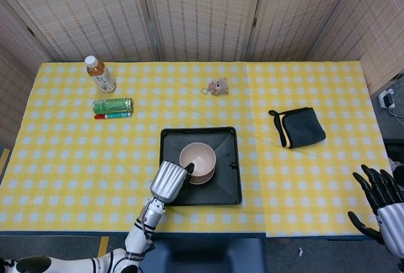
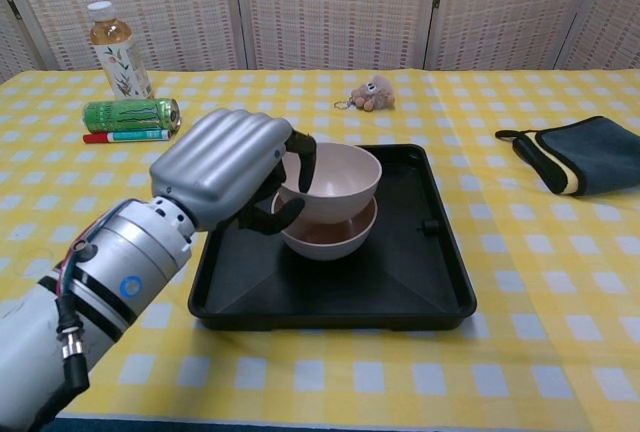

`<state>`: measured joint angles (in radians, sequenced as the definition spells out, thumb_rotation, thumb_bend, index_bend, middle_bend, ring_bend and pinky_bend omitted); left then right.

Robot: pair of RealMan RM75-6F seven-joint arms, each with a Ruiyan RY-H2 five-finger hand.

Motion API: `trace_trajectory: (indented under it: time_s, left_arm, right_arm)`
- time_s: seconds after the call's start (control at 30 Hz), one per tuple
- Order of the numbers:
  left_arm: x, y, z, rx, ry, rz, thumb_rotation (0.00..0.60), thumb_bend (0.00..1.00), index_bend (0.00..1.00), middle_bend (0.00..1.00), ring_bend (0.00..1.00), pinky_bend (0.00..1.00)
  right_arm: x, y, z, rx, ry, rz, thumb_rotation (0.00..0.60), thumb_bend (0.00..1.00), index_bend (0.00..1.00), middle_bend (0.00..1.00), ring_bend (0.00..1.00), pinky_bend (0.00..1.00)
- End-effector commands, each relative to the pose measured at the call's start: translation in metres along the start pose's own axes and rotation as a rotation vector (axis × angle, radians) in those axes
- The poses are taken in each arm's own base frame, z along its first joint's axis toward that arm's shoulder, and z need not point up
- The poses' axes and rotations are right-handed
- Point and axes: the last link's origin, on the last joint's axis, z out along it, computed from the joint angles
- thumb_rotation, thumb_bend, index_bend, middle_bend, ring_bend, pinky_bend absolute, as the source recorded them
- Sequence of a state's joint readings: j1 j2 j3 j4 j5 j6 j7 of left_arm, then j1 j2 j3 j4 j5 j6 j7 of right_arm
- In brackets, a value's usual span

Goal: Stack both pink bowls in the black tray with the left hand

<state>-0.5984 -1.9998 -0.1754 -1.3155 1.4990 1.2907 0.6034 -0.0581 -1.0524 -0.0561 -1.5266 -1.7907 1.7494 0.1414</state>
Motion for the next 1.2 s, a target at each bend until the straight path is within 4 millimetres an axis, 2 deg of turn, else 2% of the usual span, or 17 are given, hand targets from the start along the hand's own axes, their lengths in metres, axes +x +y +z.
trace_trajectory:
  time_s: [0.03, 0.5, 0.67, 0.87, 1.0, 1.2]
  left_arm:
    - [-0.001, 0.000, 0.000, -0.003, -0.006, 0.003, 0.600, 0.44, 0.59, 1.00, 1.00, 1.00]
    - [-0.012, -0.005, -0.005, -0.004, -0.041, 0.024, 0.600, 0.44, 0.60, 1.00, 1.00, 1.00]
    - [-0.012, -0.004, -0.007, 0.003, -0.046, 0.004, 0.600, 0.47, 0.59, 1.00, 1.00, 1.00]
    - [-0.011, -0.004, -0.010, -0.004, -0.051, -0.003, 0.600, 0.49, 0.44, 1.00, 1.00, 1.00]
    - [-0.008, -0.007, -0.010, 0.000, -0.047, -0.007, 0.600, 0.49, 0.38, 1.00, 1.00, 1.00]
    - [0.008, -0.016, -0.016, 0.015, 0.003, -0.003, 0.600, 0.47, 0.30, 1.00, 1.00, 1.00]
  right_arm:
    - [-0.001, -0.001, 0.000, 0.002, 0.000, -0.001, 0.600, 0.32, 0.00, 0.00, 0.00, 0.00]
    - [0.002, -0.001, -0.005, 0.001, -0.009, 0.008, 0.600, 0.31, 0.00, 0.00, 0.00, 0.00]
    - [0.001, -0.001, -0.006, -0.008, -0.013, 0.005, 0.600, 0.31, 0.00, 0.00, 0.00, 0.00]
    - [0.001, -0.002, -0.006, 0.000, -0.008, 0.004, 0.600, 0.31, 0.00, 0.00, 0.00, 0.00]
    - [0.001, -0.003, -0.007, 0.003, -0.002, 0.003, 0.600, 0.32, 0.00, 0.00, 0.00, 0.00]
    - [0.001, -0.003, -0.007, 0.006, 0.000, 0.001, 0.600, 0.31, 0.00, 0.00, 0.00, 0.00]
